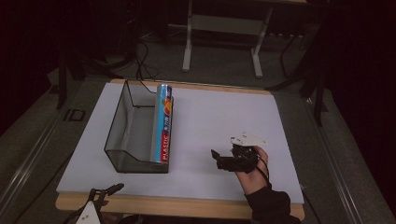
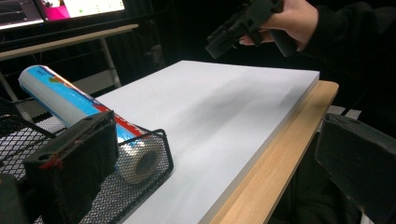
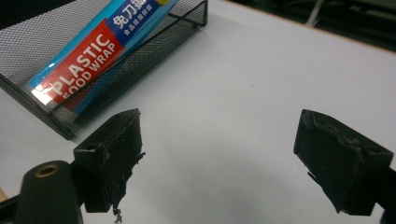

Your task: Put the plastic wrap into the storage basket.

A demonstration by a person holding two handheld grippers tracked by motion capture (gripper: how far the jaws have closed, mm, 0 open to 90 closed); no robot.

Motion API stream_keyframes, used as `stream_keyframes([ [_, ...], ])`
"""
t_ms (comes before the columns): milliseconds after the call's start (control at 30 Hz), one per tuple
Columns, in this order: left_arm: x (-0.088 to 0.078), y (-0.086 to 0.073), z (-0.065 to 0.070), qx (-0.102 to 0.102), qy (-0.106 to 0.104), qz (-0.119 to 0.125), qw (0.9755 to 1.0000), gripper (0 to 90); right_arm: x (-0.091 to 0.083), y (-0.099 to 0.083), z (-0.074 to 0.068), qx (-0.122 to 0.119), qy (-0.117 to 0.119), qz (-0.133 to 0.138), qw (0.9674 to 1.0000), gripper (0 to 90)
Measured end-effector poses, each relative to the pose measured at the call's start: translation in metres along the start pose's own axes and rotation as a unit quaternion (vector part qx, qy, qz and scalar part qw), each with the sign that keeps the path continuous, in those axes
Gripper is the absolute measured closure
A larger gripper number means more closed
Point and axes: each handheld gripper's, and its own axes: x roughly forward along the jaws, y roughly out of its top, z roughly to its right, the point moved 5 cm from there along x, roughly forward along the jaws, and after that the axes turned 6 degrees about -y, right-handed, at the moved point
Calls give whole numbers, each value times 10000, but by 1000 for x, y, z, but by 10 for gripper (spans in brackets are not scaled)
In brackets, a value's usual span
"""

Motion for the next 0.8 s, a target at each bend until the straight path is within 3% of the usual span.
stream_keyframes([
  [633, 1, -1, 0, -14, -5, -41, 10000, 2, -31, -43, 22, 127, -337, 23, 9993, 158],
  [733, 1, -1, 0, -9, -6, -36, 10000, 2, -37, -50, 27, 99, -591, 36, 9982, 187],
  [800, 0, -1, 0, -11, -11, -24, 10000, 2, -40, -53, 31, 214, -594, 41, 9980, 187],
])
